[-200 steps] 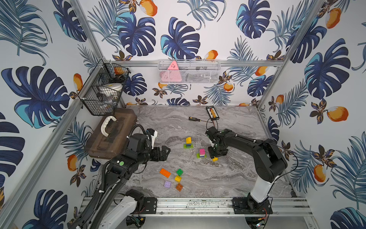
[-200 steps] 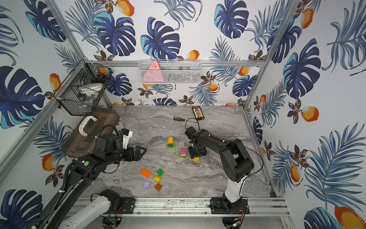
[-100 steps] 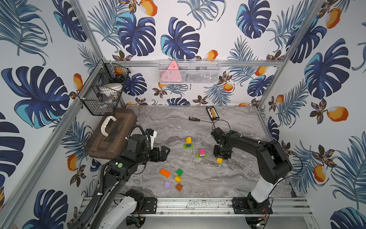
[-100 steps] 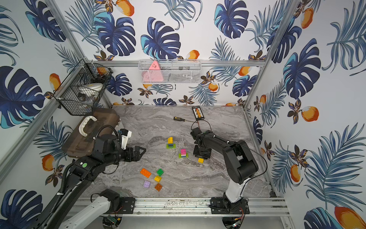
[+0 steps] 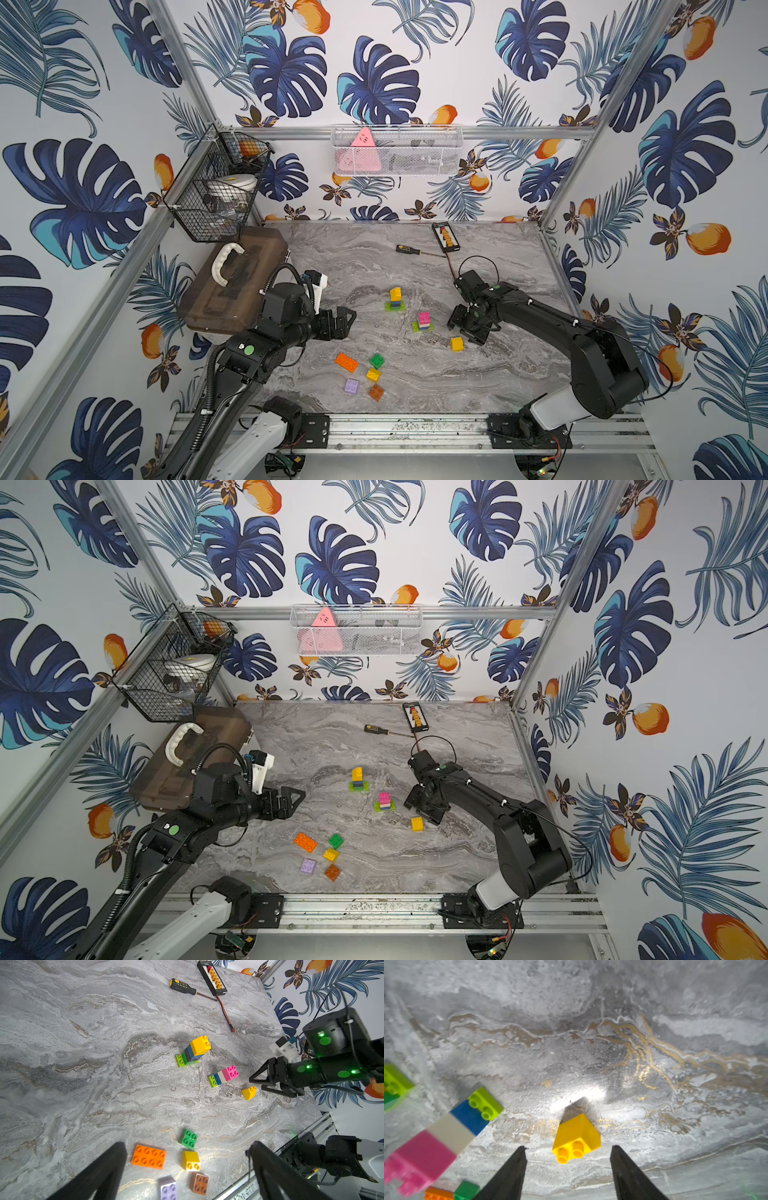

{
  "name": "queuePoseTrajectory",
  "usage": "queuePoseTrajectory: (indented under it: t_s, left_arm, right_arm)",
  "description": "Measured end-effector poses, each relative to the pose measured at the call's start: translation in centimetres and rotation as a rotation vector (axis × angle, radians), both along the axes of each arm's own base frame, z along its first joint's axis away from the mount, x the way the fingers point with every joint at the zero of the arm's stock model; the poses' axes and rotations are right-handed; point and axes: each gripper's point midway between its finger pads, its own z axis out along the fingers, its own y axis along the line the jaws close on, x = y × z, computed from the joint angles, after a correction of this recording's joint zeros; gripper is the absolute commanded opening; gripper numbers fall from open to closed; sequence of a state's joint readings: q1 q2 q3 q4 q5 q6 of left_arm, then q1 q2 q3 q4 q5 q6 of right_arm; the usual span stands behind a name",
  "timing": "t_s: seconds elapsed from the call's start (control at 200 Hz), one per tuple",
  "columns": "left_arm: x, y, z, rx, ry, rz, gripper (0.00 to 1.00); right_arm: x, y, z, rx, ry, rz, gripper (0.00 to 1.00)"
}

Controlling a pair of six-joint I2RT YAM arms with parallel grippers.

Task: Assemble the number 1 with lego
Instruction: Adjust the lego brick at the center of the board.

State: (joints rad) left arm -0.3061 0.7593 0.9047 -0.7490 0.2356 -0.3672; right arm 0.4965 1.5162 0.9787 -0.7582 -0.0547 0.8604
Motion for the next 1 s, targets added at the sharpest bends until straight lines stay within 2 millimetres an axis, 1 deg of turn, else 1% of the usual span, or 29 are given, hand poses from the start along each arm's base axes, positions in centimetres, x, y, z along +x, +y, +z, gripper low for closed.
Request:
queuePoseTrajectory:
  t_s: [0.125,0.245,0.32,0.425,0.515,0.585,0.706,0.816,0.901,1.001]
  left_arm:
    - [0.0,0.0,-0.1,0.001,0.004,0.000,0.99]
    - [0.1,0.0,-0.2,0.003,0.010,0.000,0.99]
    - [0.2,-0.1,-0.4,0.005,0.016,0.000,0.99]
    - [0.2,-0.1,-0.5,0.006,0.020,-0.001,0.99]
    - [0.2,-0.1,-0.5,0.006,0.022,-0.002,0.99]
    - [0.2,-0.1,-0.5,0.005,0.022,-0.003,0.99]
    - [0.2,-0.1,-0.5,0.005,0.022,-0.003,0.99]
    - [0.2,-0.1,-0.4,0.004,0.019,-0.003,0.99]
    - [0.3,-0.1,-0.6,0.006,0.025,-0.003,0.99]
    - [0.3,-0.2,-0.7,0.008,0.031,-0.003,0.99]
  right_arm:
    - [0.3,0.3,1.6,-0.061,-0.075,0.190,0.64]
    - [-0.3,-0.2,2.1,-0.158,-0.098,0.335,0.63]
    - [-0.9,-1.0,2.1,-0.226,-0.092,0.389,0.61]
    - [-2.3,-1.6,1.9,-0.290,-0.045,0.443,0.61]
    - [-3.5,-1.6,1.7,-0.328,-0.005,0.474,0.61]
    - [-4.2,-1.5,1.1,-0.347,0.031,0.487,0.61]
    - [-5.4,-1.7,-0.7,-0.383,0.100,0.495,0.61]
    - [-6.4,-2.0,-1.8,-0.404,0.140,0.495,0.62]
    - [-6.6,-2.2,-2.6,-0.410,0.153,0.479,0.63]
    - [-6.4,-1.9,-3.3,-0.412,0.154,0.461,0.63]
